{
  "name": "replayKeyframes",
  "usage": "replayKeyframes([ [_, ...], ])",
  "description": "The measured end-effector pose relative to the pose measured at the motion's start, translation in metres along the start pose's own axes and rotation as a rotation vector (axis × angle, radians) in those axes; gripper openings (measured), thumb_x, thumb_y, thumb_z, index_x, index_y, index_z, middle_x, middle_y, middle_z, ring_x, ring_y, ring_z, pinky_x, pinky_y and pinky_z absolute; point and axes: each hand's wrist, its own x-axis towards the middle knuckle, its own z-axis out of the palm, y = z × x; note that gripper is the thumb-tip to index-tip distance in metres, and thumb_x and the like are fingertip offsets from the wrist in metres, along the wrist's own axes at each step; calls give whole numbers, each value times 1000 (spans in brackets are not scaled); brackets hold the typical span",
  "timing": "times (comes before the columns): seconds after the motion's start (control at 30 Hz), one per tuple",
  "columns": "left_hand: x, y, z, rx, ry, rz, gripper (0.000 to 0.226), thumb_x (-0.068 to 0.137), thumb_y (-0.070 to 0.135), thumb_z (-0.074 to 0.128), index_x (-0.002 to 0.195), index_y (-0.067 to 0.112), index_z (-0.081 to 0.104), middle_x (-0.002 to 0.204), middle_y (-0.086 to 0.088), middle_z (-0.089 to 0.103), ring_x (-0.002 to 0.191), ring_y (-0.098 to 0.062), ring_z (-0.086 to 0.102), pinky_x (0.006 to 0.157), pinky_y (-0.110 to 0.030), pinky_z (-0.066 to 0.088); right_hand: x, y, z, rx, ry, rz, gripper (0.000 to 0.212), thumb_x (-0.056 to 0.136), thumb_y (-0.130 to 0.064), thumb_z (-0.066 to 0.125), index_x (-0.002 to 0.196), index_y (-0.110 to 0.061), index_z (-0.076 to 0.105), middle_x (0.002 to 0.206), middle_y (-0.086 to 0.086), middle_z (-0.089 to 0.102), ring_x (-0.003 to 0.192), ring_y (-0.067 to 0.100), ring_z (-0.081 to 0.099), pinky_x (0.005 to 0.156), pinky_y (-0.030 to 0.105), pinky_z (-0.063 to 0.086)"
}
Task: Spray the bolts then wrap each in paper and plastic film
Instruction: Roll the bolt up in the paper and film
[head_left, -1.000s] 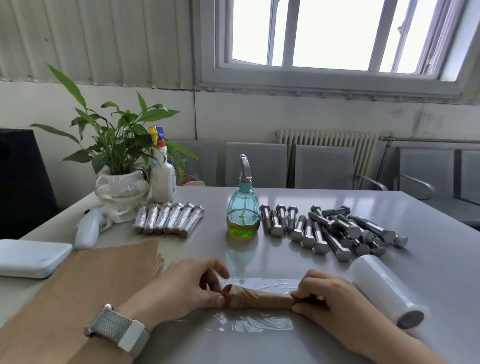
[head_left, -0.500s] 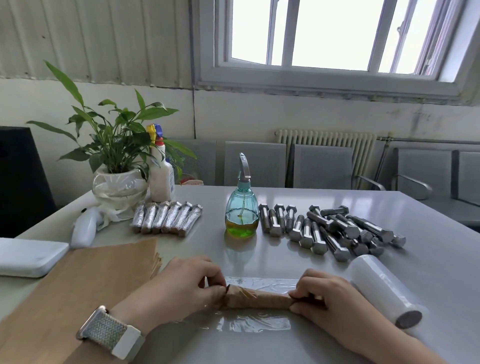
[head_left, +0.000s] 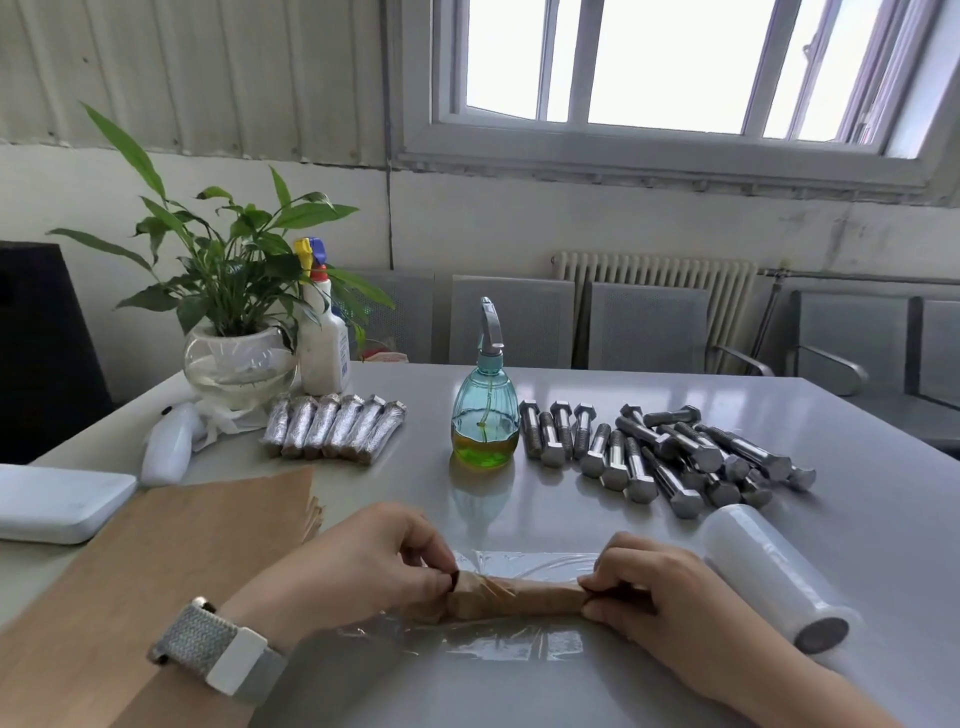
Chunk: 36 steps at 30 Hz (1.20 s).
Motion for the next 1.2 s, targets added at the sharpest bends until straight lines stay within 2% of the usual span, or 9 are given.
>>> replayKeyframes([
  [0.17,-2,1,-4,6,-14,-5,10,78,33,75,76,43,73,92,8,71,83,-13,68,84,-34,54,0,1,0,-1,-2,-12,24,80,-22,81,86,-35,62,83,-17,60,78,-1,58,72,13,43],
  [0.4,-4,2,-3,28,-48,0,23,59,55,70,80,44,72,95,8,68,84,-17,67,84,-42,55,0,3,2,-7,5,-7,20,80,-23,81,81,-32,64,84,-16,61,78,-1,58,72,14,43],
  [0.53,0,0,1,38,-12,7,18,61,51,72,76,42,71,90,2,68,81,-20,65,81,-42,54,1,3,2,-10,7,-5,16,79,-22,81,76,-29,67,84,-16,61,77,-3,56,72,14,42],
  [0.63,2,0,6,54,-7,-45,10,66,38,71,76,37,70,70,7,65,58,-8,59,63,-28,55,0,3,2,-9,12,-8,19,79,-21,81,78,-30,65,83,-17,60,77,-3,56,72,14,43],
  [0.73,3,5,11,54,-4,-115,8,68,30,68,76,29,69,58,11,60,49,-3,53,51,-25,53,0,2,2,-5,16,-4,16,79,-21,82,76,-27,67,84,-16,61,79,-1,59,74,18,46],
  [0.9,8,20,9,282,-106,-189,7,75,34,62,81,30,61,77,11,66,60,-5,57,52,-19,44,0,0,1,-24,3,-3,10,82,-23,79,80,-21,69,87,-15,61,81,2,58,77,20,47],
  [1.0,14,30,5,421,-154,-212,17,81,35,63,92,24,69,84,5,71,45,6,50,40,-12,38,0,0,0,-27,8,-12,10,82,-23,79,82,-21,69,86,-15,60,82,2,57,78,20,47],
  [1.1,21,37,-4,419,-203,-267,27,80,39,67,77,13,75,56,2,64,39,-1,51,35,-9,32,-1,0,1,-29,5,-32,9,83,-24,78,82,-22,69,84,-21,55,79,-6,51,74,17,43],
  [1.2,27,39,-10,385,-257,-370,26,77,34,68,60,15,64,46,4,56,43,-14,46,41,-15,32,0,1,2,-31,5,-44,10,83,-24,77,83,-21,68,83,-23,54,78,-8,49,74,16,42],
])
